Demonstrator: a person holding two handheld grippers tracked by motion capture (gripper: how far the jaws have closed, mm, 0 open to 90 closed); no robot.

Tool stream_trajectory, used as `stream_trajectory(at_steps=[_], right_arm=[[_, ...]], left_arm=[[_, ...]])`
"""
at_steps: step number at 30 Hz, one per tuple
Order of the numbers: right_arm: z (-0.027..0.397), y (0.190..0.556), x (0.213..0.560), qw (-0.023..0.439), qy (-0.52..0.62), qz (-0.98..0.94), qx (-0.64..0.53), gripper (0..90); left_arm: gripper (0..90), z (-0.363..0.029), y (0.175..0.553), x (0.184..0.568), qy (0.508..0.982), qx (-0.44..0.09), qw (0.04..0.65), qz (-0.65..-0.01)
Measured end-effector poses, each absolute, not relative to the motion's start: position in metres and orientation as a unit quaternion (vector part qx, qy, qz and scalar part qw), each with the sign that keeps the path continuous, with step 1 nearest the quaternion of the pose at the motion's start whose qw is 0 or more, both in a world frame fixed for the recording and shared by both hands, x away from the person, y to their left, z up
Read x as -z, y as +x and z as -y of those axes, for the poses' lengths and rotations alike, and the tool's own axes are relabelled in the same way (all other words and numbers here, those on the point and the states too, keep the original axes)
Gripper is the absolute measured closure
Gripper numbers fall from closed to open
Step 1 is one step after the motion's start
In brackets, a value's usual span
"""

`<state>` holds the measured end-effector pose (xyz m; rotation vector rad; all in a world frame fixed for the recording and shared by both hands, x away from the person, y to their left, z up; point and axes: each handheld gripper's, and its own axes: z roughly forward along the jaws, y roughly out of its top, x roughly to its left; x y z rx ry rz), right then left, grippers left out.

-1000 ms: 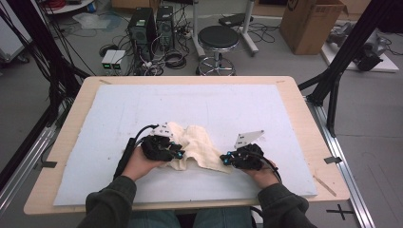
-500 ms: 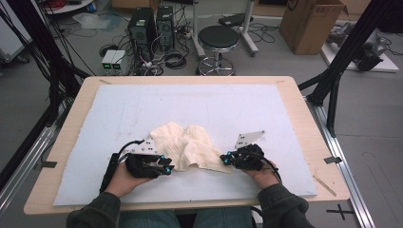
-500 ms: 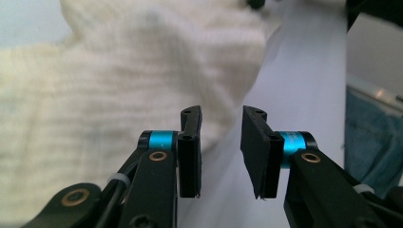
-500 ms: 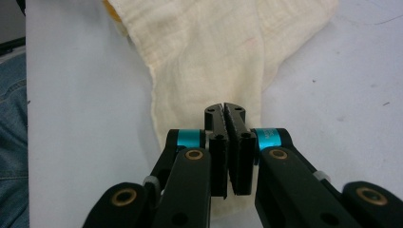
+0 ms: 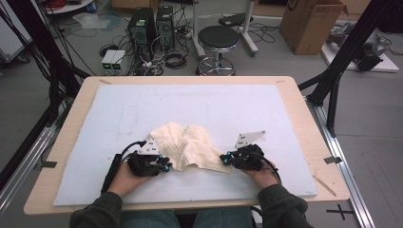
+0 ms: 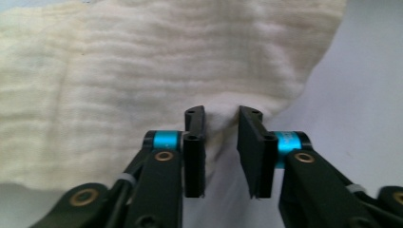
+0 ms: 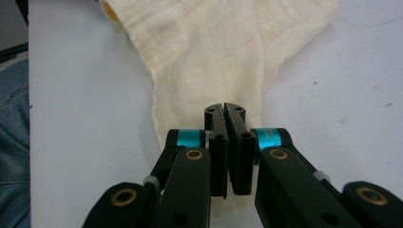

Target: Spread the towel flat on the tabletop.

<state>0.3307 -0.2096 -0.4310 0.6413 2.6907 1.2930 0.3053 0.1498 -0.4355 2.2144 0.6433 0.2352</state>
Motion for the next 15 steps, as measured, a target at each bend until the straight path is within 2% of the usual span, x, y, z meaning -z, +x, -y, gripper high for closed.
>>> stream_trajectory(at_steps=[5,15], right_arm=[[0.210,0.330,0.431,0.041,0.211,-0.880,-0.424,88.2],[0.214,0.325,0.423,0.048,0.209,-0.867,-0.449,88.2]], left_arm=[[86.0,-0.150,0.306,0.433,0.874,-0.096,0.408,-0.246],[86.9,-0.164,0.294,0.411,0.863,-0.094,0.440,-0.229]])
